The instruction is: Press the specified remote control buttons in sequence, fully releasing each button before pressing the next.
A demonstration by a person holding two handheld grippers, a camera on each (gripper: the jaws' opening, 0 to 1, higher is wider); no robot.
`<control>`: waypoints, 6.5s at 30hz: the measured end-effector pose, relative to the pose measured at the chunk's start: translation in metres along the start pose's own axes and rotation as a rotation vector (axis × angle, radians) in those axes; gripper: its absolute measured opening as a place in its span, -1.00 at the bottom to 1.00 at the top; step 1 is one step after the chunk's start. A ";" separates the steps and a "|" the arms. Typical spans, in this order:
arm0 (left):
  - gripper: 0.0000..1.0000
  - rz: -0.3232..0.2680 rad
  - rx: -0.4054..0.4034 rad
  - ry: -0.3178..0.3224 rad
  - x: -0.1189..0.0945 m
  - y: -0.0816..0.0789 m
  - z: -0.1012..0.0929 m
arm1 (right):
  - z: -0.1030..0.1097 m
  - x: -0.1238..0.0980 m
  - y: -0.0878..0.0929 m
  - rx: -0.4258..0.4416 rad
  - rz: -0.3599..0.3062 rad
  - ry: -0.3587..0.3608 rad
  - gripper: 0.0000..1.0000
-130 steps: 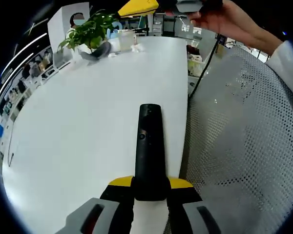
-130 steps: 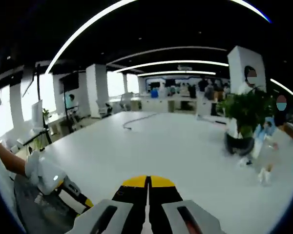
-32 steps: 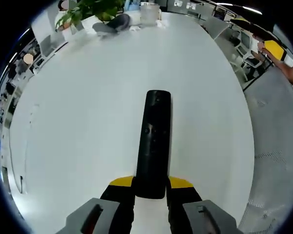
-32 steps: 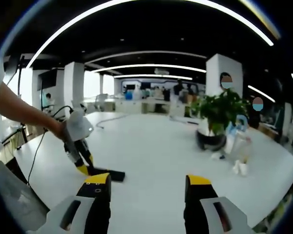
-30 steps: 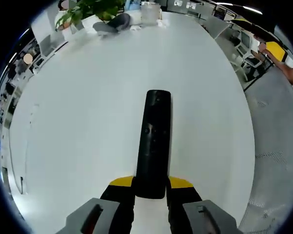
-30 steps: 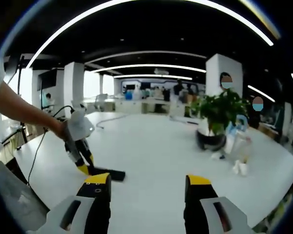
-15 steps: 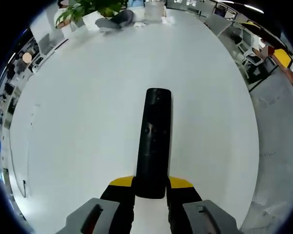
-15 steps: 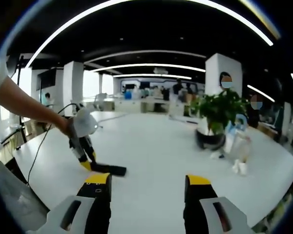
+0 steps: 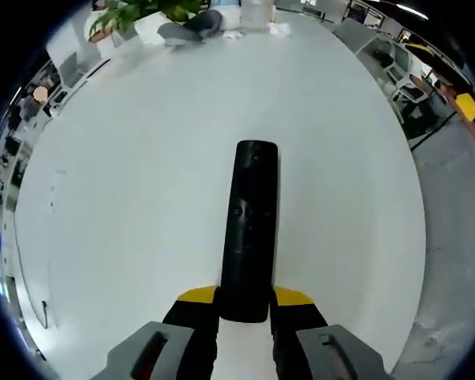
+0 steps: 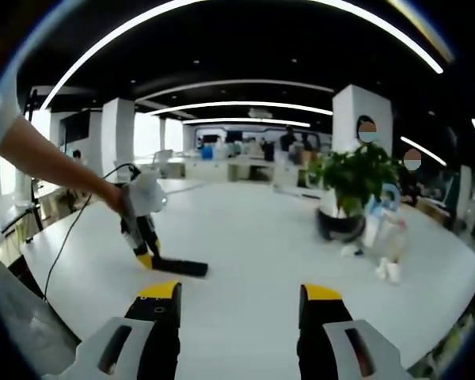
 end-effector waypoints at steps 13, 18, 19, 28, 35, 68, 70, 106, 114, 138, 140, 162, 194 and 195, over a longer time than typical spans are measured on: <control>-0.52 0.043 0.020 0.008 0.001 -0.009 0.020 | -0.001 0.001 0.001 -0.003 0.013 0.003 0.15; -0.52 0.069 0.044 0.014 0.002 -0.013 0.029 | 0.000 0.002 0.002 -0.007 0.021 0.000 0.14; -0.52 0.074 0.047 0.016 0.002 -0.014 0.031 | 0.000 0.002 0.002 -0.008 0.021 -0.002 0.14; -0.52 0.095 0.062 0.020 0.003 -0.018 0.049 | 0.000 0.004 0.003 -0.011 0.038 -0.002 0.13; -0.52 0.077 0.048 0.017 0.004 -0.018 0.062 | 0.001 0.007 0.004 -0.021 0.053 -0.005 0.11; -0.51 0.106 0.055 -0.018 0.005 -0.028 0.097 | 0.004 0.009 0.008 -0.033 0.100 -0.025 0.06; -0.51 0.095 0.048 -0.031 0.004 -0.027 0.097 | 0.003 0.008 0.007 -0.022 0.094 -0.021 0.06; 0.67 -0.230 -0.224 -0.603 -0.016 0.019 0.077 | 0.006 0.006 0.003 0.012 0.031 -0.043 0.26; 0.75 -0.433 -0.447 -0.638 -0.035 0.033 0.066 | 0.005 0.005 0.003 0.017 0.033 -0.031 0.27; 0.82 -0.777 -0.542 -0.674 -0.097 0.033 -0.045 | 0.003 0.004 0.001 0.024 0.005 -0.012 0.42; 0.87 -0.790 -0.543 -0.664 -0.100 0.034 -0.053 | 0.002 0.004 0.000 0.029 -0.005 -0.005 0.47; 1.00 -0.860 -0.659 -0.805 -0.121 0.077 -0.153 | -0.001 0.000 -0.005 0.030 -0.084 0.056 0.93; 0.93 -0.741 -0.714 -0.984 -0.112 0.142 -0.221 | -0.001 0.001 -0.003 0.023 -0.052 0.052 0.96; 0.88 -0.737 -0.703 -0.977 -0.113 0.139 -0.222 | -0.001 0.001 -0.002 0.024 -0.051 0.052 0.95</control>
Point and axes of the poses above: the point that each gripper's makers call its tool centre point, and the gripper's own axes: x roughly forward along the fingers, z roughly to its left, y roughly out of its underside, the point moved 10 cm from there along -x, roughly backward along the fingers, and after that the axes turned 4 degrees about -z, right-handed, at the moved point
